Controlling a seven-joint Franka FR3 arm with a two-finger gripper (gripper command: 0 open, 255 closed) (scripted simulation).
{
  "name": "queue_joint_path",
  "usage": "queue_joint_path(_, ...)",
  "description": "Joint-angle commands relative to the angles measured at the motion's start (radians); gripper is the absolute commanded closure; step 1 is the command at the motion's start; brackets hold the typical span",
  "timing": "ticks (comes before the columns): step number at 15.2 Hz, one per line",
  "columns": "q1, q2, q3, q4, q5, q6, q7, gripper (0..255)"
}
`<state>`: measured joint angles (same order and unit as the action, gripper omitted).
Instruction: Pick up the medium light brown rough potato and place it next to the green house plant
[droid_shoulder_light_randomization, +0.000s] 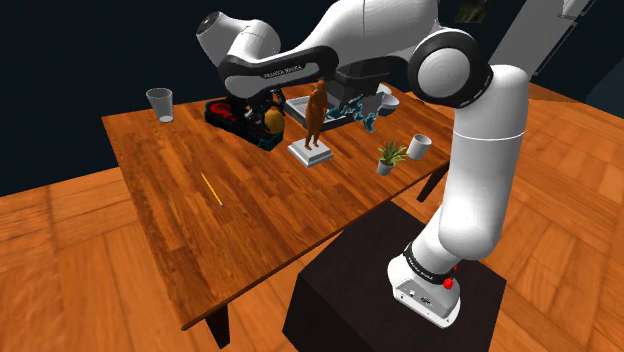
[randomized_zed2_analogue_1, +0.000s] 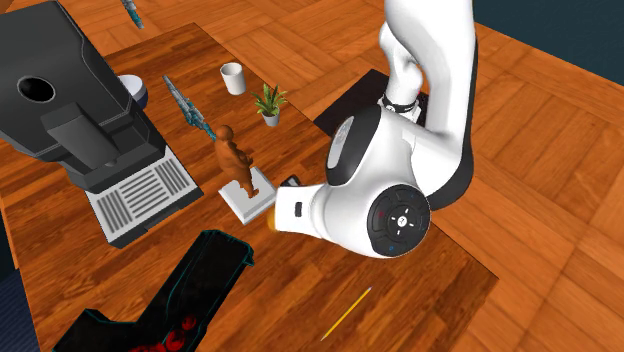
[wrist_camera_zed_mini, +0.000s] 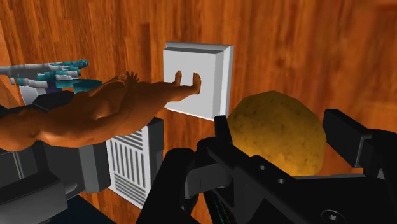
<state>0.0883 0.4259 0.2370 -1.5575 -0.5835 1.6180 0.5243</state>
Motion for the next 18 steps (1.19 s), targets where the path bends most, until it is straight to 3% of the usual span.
queue_joint_path(1,0.001,-0.008,0.001,0.017,0.003,-0.022,-0.012,255)
queue_joint_path(3,0.003,-0.014,0.002,0.033,0.005,-0.041,-0.022,255)
queue_joint_path(10,-0.086,-0.285,-0.017,-0.348,0.030,0.110,-0.054,255)
queue_joint_path(18,-0.152,-0.560,-0.078,-0.686,0.032,0.239,-0.136,255)
